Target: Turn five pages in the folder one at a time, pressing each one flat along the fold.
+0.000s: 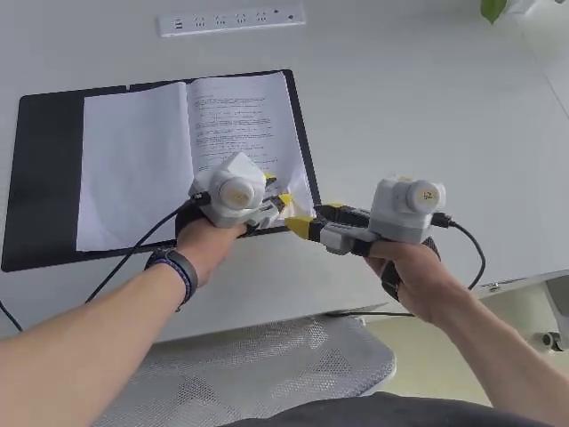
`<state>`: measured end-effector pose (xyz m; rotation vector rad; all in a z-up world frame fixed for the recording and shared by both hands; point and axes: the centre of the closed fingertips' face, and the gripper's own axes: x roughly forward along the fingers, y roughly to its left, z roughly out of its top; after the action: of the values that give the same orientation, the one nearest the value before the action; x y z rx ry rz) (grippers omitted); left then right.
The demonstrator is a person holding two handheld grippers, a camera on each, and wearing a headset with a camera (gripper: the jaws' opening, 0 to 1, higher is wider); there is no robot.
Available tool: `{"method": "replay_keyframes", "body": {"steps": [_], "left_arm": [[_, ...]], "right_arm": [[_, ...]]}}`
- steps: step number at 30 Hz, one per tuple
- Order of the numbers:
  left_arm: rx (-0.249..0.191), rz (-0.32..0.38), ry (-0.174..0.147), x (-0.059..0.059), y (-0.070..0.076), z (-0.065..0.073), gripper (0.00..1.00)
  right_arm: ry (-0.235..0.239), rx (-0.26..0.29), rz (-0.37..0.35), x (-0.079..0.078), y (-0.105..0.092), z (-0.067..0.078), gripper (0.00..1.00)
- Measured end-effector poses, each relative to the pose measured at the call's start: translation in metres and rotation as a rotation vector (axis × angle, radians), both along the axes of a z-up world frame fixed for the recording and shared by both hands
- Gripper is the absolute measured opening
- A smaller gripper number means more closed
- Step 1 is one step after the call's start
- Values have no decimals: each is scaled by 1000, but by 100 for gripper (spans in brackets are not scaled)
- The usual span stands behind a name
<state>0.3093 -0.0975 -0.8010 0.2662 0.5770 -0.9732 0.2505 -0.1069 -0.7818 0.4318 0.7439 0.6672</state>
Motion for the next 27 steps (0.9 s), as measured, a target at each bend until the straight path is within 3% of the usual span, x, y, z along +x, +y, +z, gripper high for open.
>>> {"method": "replay_keyframes", "body": {"steps": [27], "left_arm": [[-10,10,4,4,0,-5,22]], "right_arm": [[42,46,-40,0,3,-4,42]]}}
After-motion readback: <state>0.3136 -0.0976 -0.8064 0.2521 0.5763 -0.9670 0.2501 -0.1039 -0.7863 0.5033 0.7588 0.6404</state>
